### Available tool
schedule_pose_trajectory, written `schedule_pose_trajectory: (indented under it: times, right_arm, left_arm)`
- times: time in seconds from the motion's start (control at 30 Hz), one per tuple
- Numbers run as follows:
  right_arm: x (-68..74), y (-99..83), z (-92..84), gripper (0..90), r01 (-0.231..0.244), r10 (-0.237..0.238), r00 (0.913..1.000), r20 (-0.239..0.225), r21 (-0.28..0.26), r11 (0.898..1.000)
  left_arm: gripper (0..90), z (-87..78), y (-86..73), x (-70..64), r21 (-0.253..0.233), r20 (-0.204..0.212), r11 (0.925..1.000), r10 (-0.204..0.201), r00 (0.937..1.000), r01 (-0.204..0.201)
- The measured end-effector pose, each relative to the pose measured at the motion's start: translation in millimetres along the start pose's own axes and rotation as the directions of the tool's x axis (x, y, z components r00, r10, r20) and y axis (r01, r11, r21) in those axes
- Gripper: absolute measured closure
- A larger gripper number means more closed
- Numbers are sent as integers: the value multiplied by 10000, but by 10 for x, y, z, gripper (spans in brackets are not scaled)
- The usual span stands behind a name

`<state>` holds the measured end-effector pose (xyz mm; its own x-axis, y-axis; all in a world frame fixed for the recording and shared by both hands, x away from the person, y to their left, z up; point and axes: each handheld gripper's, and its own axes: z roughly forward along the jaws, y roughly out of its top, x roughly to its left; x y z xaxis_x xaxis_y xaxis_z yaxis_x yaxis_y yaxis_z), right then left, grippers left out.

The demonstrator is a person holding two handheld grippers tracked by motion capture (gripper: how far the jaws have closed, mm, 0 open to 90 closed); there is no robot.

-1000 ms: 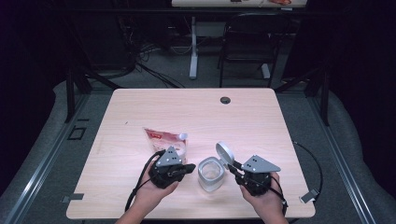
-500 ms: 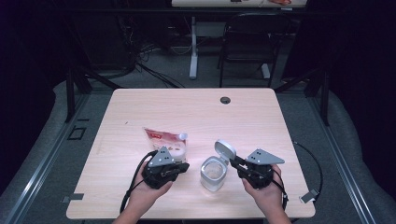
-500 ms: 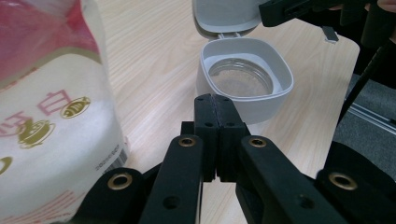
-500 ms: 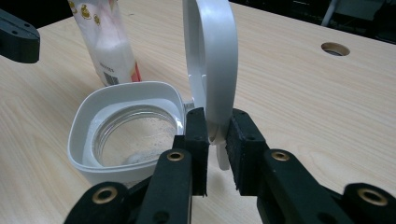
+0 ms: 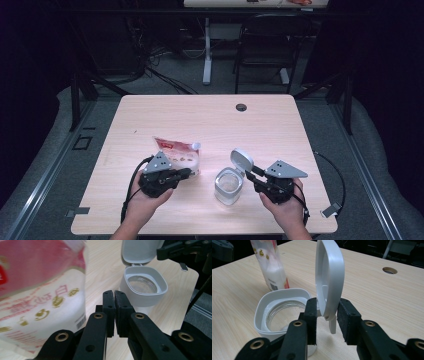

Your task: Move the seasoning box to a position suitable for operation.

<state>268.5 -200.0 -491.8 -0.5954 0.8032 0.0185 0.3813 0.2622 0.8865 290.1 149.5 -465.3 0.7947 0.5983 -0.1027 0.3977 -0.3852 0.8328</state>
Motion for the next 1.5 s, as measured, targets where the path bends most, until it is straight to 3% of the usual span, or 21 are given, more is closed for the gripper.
schedule_pose_trajectory:
  times: [0.43,0.53,0.67,0.93,1.23,1.5]
  right_arm:
    - [10,8,-79,658,33,-33,10000,0,-198,9998]
    - [8,7,-87,656,-2,2,10000,-5,-269,9996]
    - [-6,6,-112,651,-54,54,10000,12,-277,9996]
    - [1,61,-194,641,31,-26,9999,103,-553,9985]
    - [33,278,-326,608,206,-223,9996,-194,-865,9960]
    - [-28,440,-248,614,322,-354,9985,-425,-735,9968]
  left_arm:
    - [794,-331,36,275,-434,-826,9982,-445,9956,410]
    - [768,-418,27,357,-520,-1119,9976,-519,9924,463]
    - [739,-516,-20,499,-761,-1400,9934,-957,9855,857]
    - [707,-514,-77,595,-698,-1583,9913,-1213,9799,1115]
    - [673,-524,-107,656,-741,-1641,9899,-1317,9776,1209]
    - [669,-546,-132,731,-785,-1665,9887,-1390,9762,1274]
